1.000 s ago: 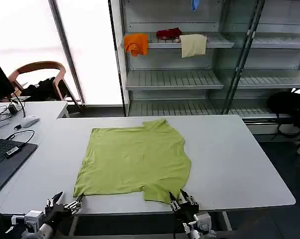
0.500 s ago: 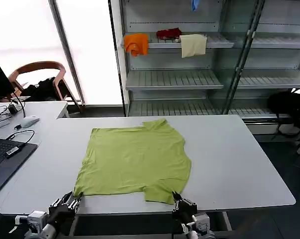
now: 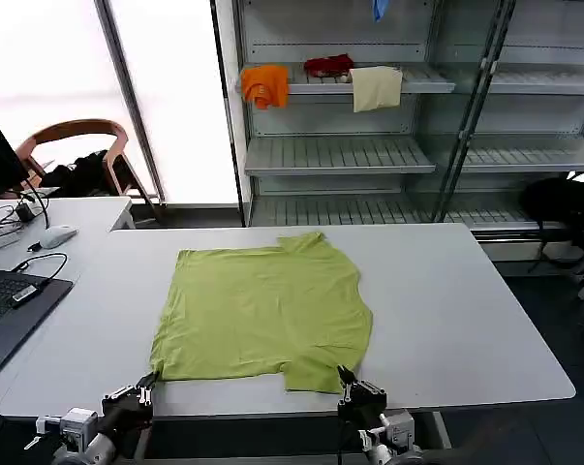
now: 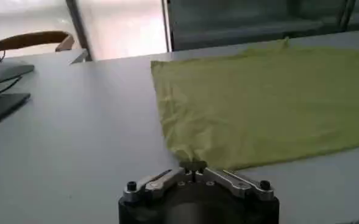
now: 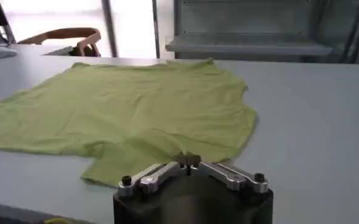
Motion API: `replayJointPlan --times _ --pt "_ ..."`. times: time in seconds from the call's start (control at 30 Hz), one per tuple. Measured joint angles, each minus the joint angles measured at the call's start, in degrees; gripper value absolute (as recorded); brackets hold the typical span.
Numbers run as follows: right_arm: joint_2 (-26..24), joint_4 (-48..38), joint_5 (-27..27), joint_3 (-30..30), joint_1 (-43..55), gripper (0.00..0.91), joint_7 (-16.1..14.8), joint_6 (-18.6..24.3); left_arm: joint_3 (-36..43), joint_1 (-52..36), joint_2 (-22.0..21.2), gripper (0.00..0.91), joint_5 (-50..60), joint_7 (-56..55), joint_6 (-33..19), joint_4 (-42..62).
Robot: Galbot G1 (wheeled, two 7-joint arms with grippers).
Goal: Fold and organize the clothes.
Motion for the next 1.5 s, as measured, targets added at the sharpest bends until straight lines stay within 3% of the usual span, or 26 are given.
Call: replayJointPlan --times 0.53,1.5 --pt "2.60 -2.81 1.97 1.91 7.43 0.000 0.31 -0.09 -1.44 -5.77 -2.53 0.000 -4.04 -1.04 1.00 -0.29" --pt "7.28 -16.84 -1.47 -0.62 24.14 0.000 -0.29 -0.17 3.64 -20.10 -6.02 0.000 1.93 -3.57 1.59 6.47"
